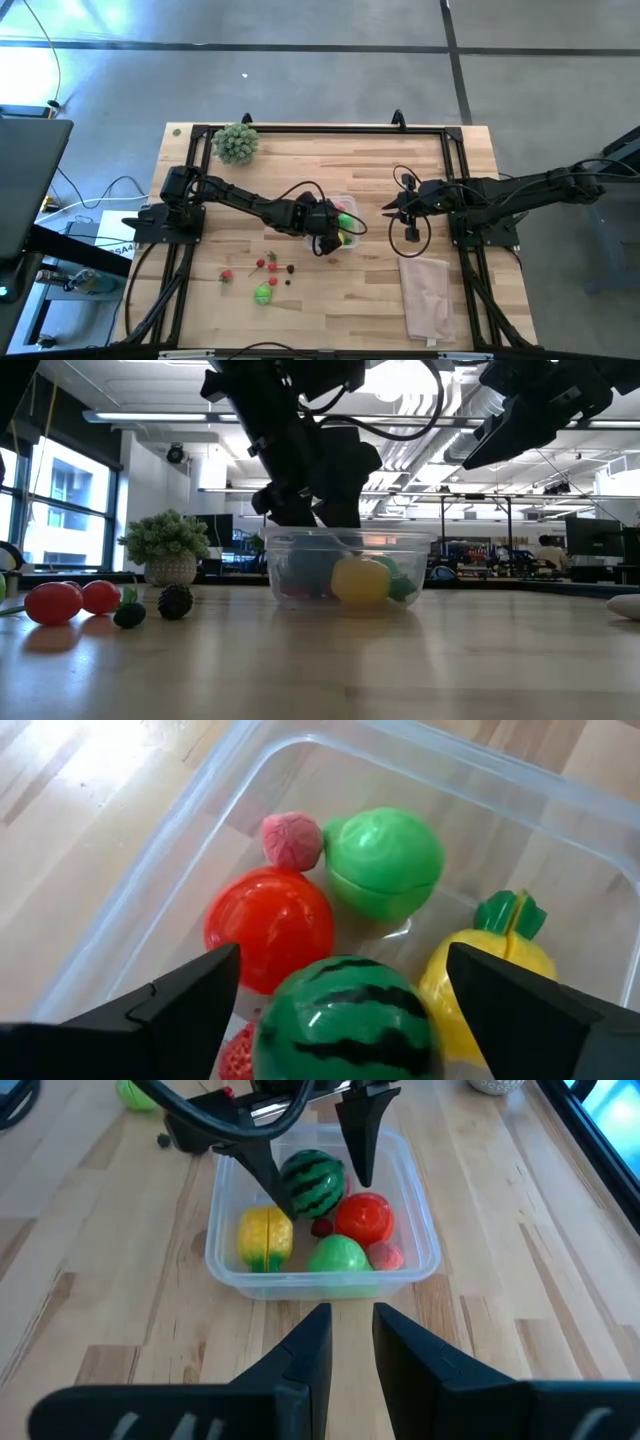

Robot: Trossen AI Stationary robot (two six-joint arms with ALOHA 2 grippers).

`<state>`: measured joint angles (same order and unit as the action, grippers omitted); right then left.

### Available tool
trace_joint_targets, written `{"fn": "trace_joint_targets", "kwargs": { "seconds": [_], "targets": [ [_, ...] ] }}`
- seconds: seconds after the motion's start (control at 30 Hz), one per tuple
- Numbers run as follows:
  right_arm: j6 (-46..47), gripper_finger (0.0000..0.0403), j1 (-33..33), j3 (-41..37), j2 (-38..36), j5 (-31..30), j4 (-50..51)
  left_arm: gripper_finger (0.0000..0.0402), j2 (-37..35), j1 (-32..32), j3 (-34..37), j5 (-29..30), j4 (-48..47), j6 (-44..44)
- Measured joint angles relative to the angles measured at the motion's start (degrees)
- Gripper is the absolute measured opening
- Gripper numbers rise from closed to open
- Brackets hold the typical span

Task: Pick and placing Produce into tupperware
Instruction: Put the green cabbage into the transparent bin

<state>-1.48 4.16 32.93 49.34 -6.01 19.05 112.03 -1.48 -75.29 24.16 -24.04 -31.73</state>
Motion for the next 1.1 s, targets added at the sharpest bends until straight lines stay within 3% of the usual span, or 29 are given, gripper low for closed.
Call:
{"fn": "trace_joint_targets", "kwargs": {
  "seconds": [0.27,0.5,0.63,0.9,1.0,1.1],
  "targets": [
    [0.0,0.0067,0.0,0.0,0.0,0.0,0.0,0.0341,-0.1,0.0,-1.5,0.5,-0.7,0.4],
    [0.0,0.0067,0.0,0.0,0.0,0.0,0.1,0.0319,-3.2,0.0,-5.6,0.4,-8.1,-2.6],
    [0.0,0.0067,0.0,0.0,0.1,0.0,0.1,0.0307,-6.7,0.0,-9.1,-0.1,-22.1,-14.4],
    [0.0,0.0067,0.0,0.0,0.1,0.0,0.0,0.0299,-12.2,0.0,-17.3,-10.6,-58.9,-47.9],
    [0.0,0.0067,0.0,0.0,0.1,0.0,0.1,0.0299,-13.4,-0.5,-17.1,-18.6,-65.7,-59.1],
    [0.0,0.0067,0.0,0.0,0.1,0.0,0.0,0.0299,-14.6,-2.4,-14.9,-20.9,-66.0,-64.6]
  ]
}}
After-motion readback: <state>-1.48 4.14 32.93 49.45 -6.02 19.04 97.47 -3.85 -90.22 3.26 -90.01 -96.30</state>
